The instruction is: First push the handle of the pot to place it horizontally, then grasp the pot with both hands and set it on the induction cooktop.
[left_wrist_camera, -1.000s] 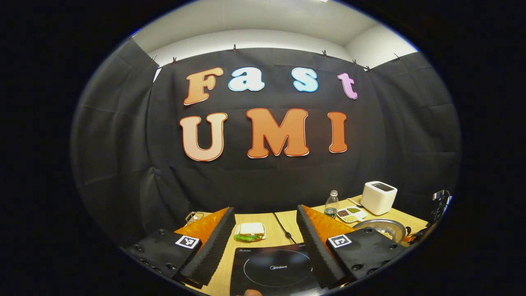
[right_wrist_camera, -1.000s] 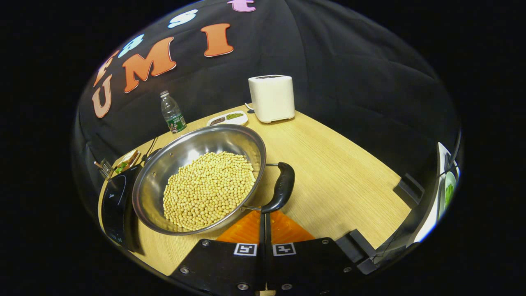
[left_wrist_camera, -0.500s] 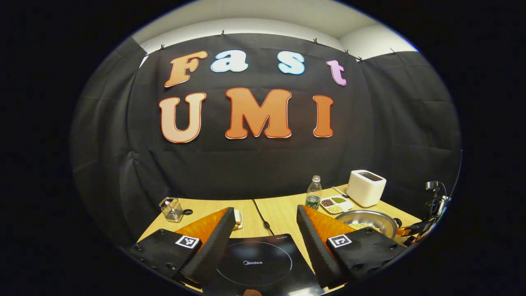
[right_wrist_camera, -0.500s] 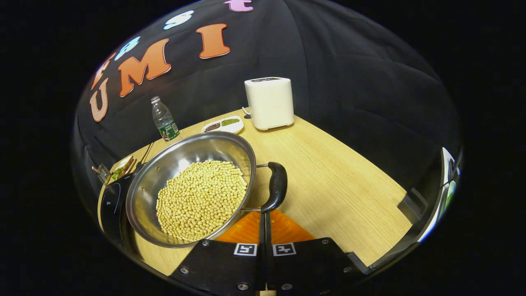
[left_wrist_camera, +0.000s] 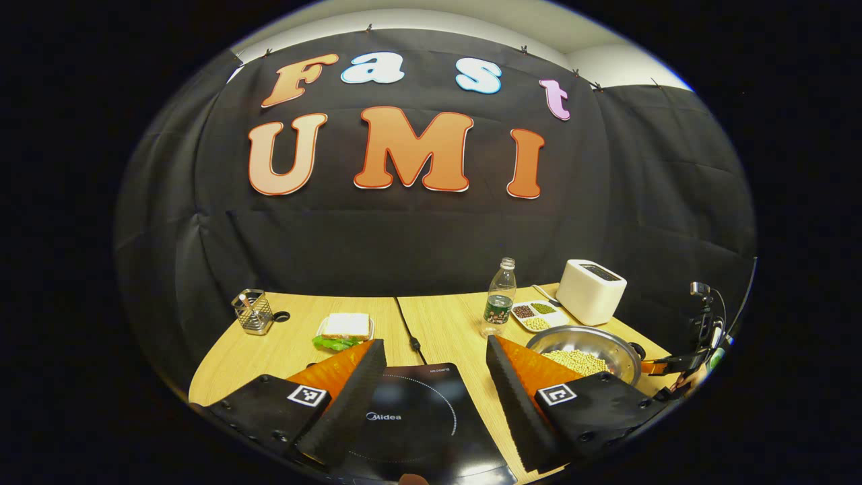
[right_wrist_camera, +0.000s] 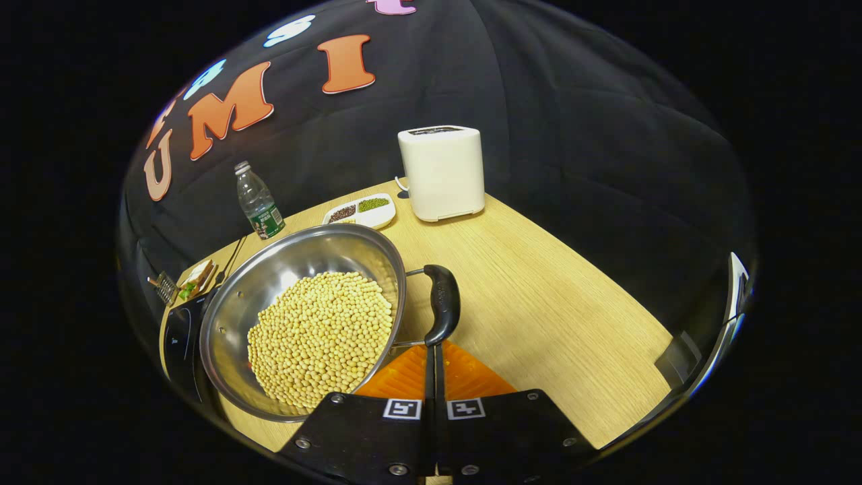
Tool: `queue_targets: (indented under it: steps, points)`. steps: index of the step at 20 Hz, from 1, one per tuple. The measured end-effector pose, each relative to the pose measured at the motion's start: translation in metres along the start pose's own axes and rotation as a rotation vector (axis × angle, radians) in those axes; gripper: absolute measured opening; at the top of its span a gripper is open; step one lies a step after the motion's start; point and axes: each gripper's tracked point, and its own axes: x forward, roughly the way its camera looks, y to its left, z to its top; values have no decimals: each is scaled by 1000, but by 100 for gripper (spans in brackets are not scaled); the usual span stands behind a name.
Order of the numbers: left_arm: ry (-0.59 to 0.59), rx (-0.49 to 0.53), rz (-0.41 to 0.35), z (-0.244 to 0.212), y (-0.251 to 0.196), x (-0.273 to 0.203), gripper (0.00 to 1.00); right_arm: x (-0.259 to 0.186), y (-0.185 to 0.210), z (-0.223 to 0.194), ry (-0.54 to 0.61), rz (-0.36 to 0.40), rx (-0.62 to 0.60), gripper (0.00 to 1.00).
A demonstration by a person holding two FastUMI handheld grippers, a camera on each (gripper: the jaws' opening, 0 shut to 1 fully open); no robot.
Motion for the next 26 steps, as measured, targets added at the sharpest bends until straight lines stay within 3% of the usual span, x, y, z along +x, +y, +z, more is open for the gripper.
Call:
queue_targets:
  steps: [12,23,26]
  points:
    - [51,-38,-27,-27,-34,16,98,26,1,24,5,19,-41,0]
    - [206,-67,-85,-92,-100,64,99,35,4,33,25,56,-80,0]
    - [229,-63,-100,-107,-117,79,99,30,-15,42,-2,3,-111,4]
